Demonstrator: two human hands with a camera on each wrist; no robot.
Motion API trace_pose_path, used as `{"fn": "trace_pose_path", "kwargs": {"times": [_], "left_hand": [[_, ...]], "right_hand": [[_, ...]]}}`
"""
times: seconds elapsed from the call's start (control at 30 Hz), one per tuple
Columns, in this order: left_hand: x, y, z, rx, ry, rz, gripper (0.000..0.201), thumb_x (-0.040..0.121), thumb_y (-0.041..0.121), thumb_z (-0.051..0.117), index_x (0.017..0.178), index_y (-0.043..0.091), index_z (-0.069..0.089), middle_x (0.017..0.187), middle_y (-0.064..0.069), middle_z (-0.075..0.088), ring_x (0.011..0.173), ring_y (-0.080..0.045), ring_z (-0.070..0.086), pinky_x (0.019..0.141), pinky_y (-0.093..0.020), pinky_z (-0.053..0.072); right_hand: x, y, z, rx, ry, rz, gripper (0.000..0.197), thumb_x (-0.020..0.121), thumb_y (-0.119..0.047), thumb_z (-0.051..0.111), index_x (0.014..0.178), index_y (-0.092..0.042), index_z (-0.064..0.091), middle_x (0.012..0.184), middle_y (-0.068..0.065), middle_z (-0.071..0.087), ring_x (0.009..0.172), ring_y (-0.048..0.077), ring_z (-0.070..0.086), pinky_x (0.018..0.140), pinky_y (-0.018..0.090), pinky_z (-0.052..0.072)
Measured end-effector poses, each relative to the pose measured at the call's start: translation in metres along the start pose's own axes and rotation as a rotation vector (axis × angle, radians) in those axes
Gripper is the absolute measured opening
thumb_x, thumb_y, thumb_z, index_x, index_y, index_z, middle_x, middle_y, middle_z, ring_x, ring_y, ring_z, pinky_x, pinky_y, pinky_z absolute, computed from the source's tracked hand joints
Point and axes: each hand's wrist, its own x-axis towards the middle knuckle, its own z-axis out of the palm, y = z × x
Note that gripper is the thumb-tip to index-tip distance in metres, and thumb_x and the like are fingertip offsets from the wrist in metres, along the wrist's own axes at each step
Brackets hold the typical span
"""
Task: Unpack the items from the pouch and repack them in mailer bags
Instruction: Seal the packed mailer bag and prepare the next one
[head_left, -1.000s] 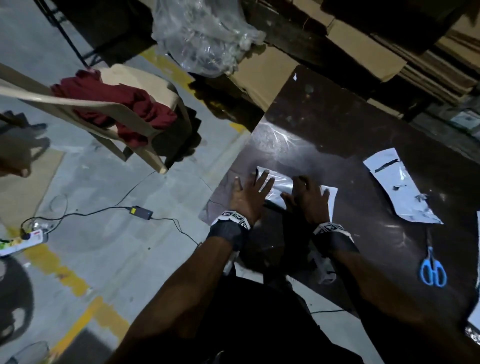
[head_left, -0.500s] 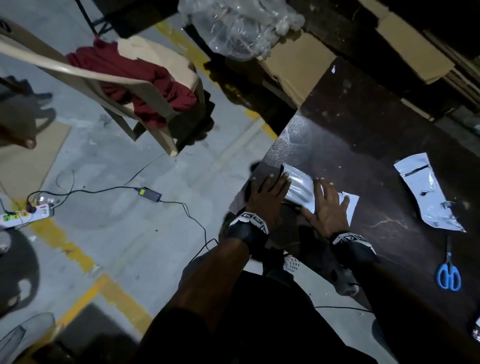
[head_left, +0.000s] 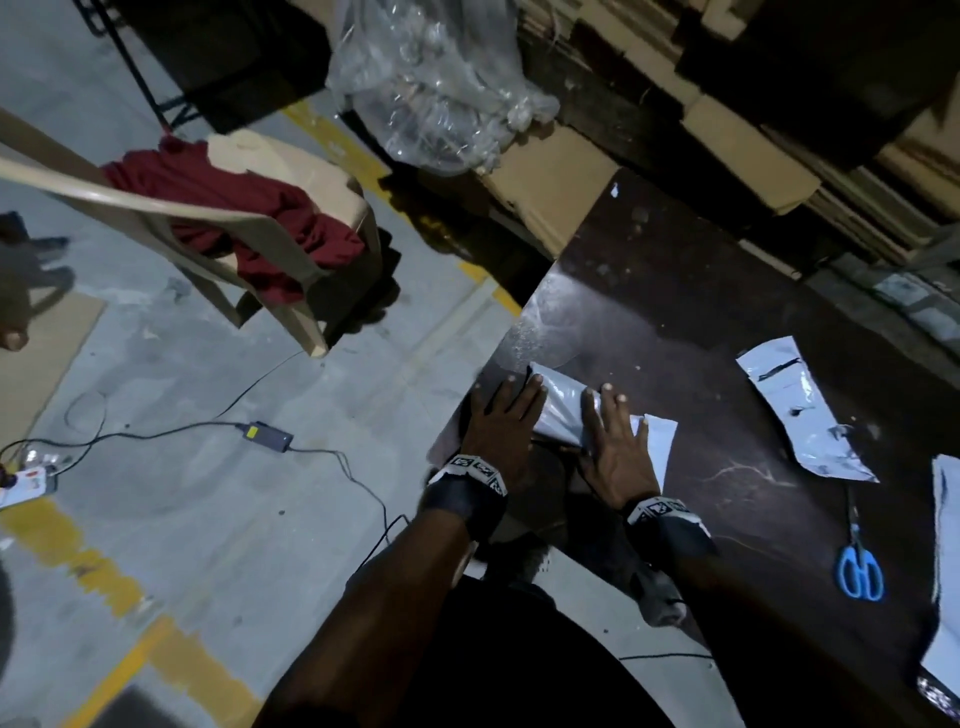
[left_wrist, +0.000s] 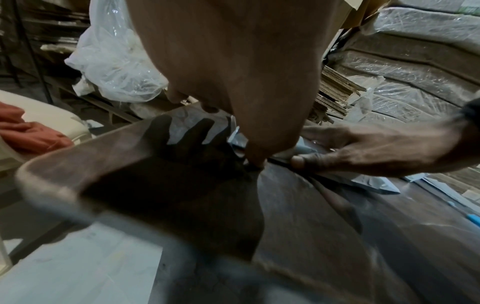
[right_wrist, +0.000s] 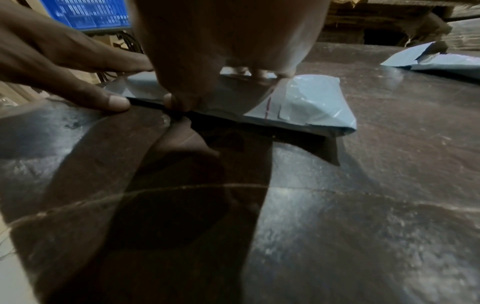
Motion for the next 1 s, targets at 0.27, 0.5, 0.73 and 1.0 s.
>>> {"fn": "trace_pose_path", "kwargs": {"times": [0.27,0.5,0.73,1.0], "left_hand": [[0.027,0.008,-0.028,0.178,-0.060,0.041,0.079,0.097,0.032,0.049,0.155,0.010,-0.001,0.164,-0.008,0.002,0.151,-0.030,0.001,0.114,-0.063,0.010],[0.037,0.008,-0.039,0.340,-0.025,0.103,0.090,0.086,0.041,0.063,0.152,0.007,0.011,0.158,-0.011,0.018,0.148,-0.032,0.011,0.111,-0.061,0.019],[0.049,0.003,-0.041,0.245,-0.099,0.197,0.091,0.088,0.050,0.055,0.153,0.008,0.008,0.159,-0.012,0.015,0.149,-0.030,0.012,0.113,-0.056,0.016],[0.052,-0.004,-0.072,-0.095,-0.078,0.293,0.065,0.086,0.038,0.067,0.144,0.023,0.042,0.147,-0.006,0.047,0.132,-0.026,0.047,0.102,-0.030,0.037]], "right_hand": [[0.002,0.027,-0.003,-0.220,-0.098,-0.115,0.098,0.085,-0.050,0.055,0.154,-0.014,-0.003,0.164,0.006,0.001,0.150,0.028,0.006,0.112,0.057,0.026],[-0.023,0.044,-0.016,0.003,0.157,-0.031,0.062,0.084,-0.043,0.051,0.136,-0.010,0.050,0.134,0.013,0.056,0.122,0.032,0.057,0.084,0.059,0.053],[-0.040,0.063,-0.020,0.240,0.280,0.016,0.037,0.075,-0.011,0.077,0.111,-0.008,0.069,0.104,0.017,0.069,0.088,0.034,0.069,0.066,0.043,0.059],[-0.041,0.086,-0.030,0.489,0.368,0.101,0.055,0.098,-0.046,0.044,0.119,0.001,0.064,0.120,0.028,0.063,0.108,0.043,0.063,0.093,0.053,0.051]]}}
